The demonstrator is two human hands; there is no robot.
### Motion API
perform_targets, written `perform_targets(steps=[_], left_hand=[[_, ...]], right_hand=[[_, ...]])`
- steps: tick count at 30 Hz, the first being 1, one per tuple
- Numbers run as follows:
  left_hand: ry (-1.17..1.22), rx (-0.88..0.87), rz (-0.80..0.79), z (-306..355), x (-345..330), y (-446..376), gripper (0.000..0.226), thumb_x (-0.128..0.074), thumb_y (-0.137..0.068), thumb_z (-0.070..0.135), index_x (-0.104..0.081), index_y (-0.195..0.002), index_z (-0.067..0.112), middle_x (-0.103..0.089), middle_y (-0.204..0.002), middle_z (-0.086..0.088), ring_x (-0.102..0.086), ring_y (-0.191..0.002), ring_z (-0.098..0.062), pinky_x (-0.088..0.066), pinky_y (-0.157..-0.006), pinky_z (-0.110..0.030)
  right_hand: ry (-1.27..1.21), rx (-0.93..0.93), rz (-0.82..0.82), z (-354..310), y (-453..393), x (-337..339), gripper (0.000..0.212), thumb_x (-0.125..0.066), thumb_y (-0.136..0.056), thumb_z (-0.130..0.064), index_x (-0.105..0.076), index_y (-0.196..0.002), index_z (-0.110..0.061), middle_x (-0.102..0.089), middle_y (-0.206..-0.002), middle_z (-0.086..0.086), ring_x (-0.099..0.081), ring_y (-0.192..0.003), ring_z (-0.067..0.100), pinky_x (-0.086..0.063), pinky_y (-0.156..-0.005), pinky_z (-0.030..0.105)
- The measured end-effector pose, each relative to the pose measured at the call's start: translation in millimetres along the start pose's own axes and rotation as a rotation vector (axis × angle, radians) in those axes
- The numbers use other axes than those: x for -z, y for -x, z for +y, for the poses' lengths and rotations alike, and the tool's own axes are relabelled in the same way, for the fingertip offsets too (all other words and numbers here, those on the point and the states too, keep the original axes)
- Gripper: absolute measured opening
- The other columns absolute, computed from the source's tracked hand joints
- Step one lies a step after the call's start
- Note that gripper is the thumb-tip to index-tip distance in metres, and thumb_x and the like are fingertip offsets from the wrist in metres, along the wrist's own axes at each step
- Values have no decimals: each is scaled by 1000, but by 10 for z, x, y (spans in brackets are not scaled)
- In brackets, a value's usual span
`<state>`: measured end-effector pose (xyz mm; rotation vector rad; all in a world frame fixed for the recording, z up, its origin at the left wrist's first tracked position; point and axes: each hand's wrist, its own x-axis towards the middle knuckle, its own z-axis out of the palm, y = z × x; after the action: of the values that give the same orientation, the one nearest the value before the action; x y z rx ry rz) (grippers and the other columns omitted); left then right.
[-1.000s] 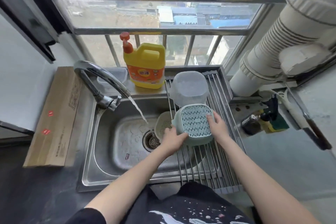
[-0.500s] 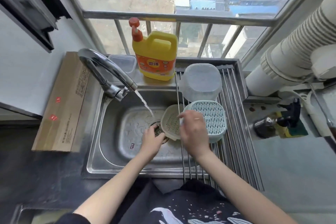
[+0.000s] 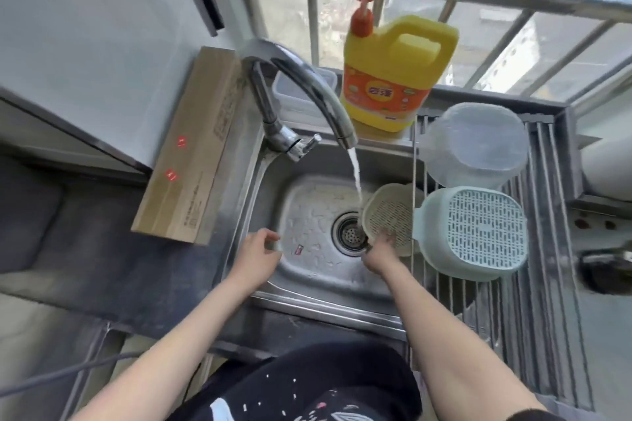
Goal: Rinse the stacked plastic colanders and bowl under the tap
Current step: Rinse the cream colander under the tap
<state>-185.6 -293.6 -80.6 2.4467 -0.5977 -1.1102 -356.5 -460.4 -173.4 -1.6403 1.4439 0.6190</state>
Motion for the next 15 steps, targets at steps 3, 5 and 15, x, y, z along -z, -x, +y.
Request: perform_targets(steps=[3, 5, 15], left_hand=[[-8, -24, 0, -27, 85, -104, 33, -55, -81, 1, -60, -112, 8, -55, -120, -12, -54, -100, -18, -37, -88, -21], [-19, -36, -18, -17, 121, -155, 32, -55, -82, 2, -60, -113, 8, -55, -120, -11, -51, -99, -15, -34, -85, -18], [221, 27, -217, 439, 205, -167, 44, -60, -89, 24, -49, -129, 11, -55, -127, -10, -55, -112, -23, -44, -92, -31]], right_hand=[[4, 0, 41, 21, -124, -106, 64, -55, -87, -12, -25, -143, 2, -34, -146, 24, -36, -134, 36, -36, -108, 35], [23, -4, 102, 15, -143, -156, 53, -56, -86, -12, -38, -134, -1, -47, -135, 23, -48, -123, 35, -43, -98, 35], [-429, 255, 437, -460, 839, 328, 24, -51, -96, -31, -64, -91, -12, -66, -89, 8, -60, -89, 30, -37, -67, 32]])
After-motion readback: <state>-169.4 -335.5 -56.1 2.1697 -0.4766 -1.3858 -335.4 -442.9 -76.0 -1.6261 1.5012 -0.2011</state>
